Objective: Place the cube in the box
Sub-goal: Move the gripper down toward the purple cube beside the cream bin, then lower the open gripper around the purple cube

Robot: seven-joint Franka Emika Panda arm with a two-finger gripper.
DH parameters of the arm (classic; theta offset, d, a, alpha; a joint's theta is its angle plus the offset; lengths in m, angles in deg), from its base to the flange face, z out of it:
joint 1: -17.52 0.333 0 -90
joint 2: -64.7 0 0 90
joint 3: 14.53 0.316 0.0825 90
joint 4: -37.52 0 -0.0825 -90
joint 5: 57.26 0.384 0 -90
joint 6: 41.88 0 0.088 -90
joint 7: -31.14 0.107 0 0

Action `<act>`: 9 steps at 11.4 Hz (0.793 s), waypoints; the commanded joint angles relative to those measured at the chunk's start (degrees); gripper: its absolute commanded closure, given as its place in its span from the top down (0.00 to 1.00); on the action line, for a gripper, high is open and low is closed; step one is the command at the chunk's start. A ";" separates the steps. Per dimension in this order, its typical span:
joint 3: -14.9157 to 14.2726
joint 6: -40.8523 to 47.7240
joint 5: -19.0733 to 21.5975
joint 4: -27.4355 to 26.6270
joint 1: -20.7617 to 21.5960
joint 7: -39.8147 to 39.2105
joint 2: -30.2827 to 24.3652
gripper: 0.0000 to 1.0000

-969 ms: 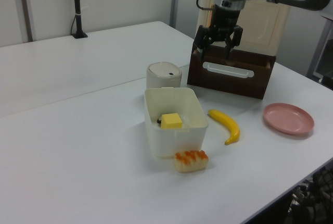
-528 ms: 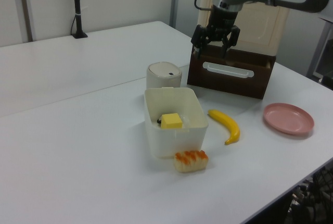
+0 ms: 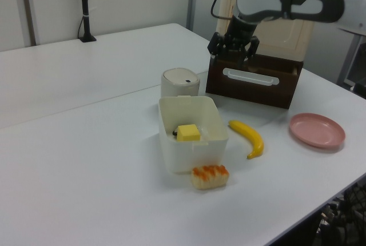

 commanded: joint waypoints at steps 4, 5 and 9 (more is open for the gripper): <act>-1.14 -7.39 0.74 -0.24 0.67 14.43 7.53 1.00; -1.14 -7.67 0.74 -0.24 0.85 15.33 8.50 1.00; -1.14 -12.14 0.48 0.54 1.20 15.52 12.63 1.00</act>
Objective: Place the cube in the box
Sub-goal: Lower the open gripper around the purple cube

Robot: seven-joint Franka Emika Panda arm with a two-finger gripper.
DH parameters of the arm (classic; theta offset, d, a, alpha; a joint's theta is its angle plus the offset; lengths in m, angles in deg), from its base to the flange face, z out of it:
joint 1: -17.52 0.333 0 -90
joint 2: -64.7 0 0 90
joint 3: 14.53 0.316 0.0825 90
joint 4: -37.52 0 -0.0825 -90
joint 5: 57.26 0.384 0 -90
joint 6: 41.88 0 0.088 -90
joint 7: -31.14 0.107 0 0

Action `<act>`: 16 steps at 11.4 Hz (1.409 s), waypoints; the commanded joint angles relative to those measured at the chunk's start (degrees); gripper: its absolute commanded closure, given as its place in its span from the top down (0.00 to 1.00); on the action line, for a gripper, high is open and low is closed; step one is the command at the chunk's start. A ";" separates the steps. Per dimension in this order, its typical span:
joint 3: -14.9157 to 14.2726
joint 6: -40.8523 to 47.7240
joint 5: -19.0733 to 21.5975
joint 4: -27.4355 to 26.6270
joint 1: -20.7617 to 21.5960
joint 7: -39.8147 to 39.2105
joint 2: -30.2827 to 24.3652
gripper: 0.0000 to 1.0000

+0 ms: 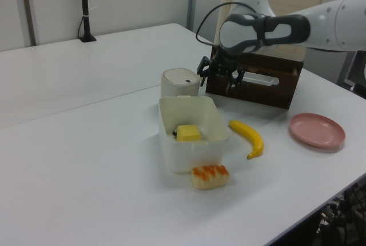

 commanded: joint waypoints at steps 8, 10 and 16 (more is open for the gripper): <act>-0.51 -8.59 -3.21 3.58 3.62 0.84 9.63 1.00; -0.43 -12.96 -3.04 3.77 3.80 1.10 10.08 1.00; -0.07 -13.69 -3.21 3.51 4.94 1.28 12.02 1.00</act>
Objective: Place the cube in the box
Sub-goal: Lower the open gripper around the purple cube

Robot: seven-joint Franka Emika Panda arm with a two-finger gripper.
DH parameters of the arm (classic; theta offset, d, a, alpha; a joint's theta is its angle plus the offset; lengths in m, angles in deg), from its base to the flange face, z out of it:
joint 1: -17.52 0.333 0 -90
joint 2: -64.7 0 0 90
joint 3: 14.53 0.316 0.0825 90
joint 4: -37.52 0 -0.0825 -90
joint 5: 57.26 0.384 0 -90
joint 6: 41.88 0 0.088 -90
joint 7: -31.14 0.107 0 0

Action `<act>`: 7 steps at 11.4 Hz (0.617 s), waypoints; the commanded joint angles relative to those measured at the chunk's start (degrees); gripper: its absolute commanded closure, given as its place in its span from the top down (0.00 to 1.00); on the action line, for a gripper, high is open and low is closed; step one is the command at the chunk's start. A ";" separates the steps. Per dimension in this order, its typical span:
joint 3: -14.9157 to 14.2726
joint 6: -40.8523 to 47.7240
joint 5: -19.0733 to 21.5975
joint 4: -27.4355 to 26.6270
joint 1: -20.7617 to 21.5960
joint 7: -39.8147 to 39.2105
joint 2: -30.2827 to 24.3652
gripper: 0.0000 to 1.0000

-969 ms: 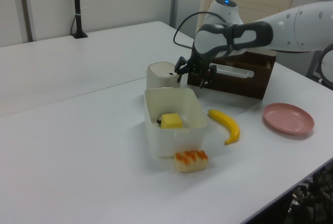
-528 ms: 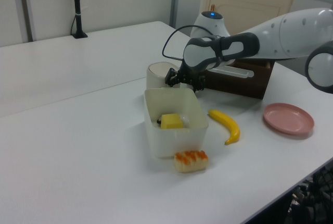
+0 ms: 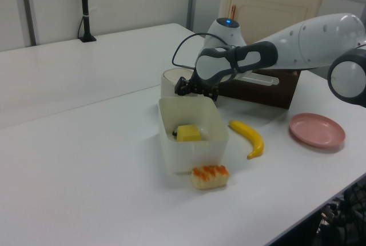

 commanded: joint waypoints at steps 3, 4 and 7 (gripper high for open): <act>-0.23 -0.90 -0.90 -0.42 0.70 2.82 0.41 1.00; -0.32 -0.72 -0.90 -1.12 0.70 2.82 0.33 1.00; -0.58 3.12 -0.99 -1.13 0.53 3.96 -0.46 1.00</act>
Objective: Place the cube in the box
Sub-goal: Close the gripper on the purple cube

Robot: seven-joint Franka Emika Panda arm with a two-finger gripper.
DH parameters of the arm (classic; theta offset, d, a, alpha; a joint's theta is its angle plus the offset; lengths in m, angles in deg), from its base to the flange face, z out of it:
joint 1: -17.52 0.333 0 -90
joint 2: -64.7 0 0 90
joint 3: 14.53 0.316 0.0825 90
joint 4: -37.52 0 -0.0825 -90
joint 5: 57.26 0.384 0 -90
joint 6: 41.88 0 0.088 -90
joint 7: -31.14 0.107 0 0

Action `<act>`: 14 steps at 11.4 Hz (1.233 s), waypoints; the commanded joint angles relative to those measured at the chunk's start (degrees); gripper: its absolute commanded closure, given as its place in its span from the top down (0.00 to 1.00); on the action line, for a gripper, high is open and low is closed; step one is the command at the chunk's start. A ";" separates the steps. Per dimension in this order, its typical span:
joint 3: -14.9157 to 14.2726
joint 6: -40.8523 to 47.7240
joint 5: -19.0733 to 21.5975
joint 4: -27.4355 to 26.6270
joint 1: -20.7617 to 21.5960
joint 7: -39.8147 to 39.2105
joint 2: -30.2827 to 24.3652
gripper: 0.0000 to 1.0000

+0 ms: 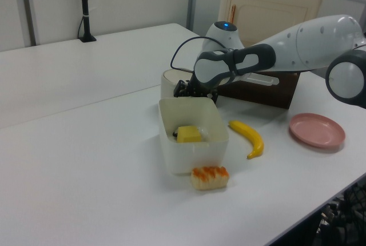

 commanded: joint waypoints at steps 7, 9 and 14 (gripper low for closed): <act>-0.46 4.61 -1.69 -0.83 0.40 2.17 -0.87 1.00; -0.46 4.08 -2.04 -0.48 0.40 2.08 -0.34 1.00; -0.46 3.91 -2.83 -0.47 0.40 2.08 0.98 1.00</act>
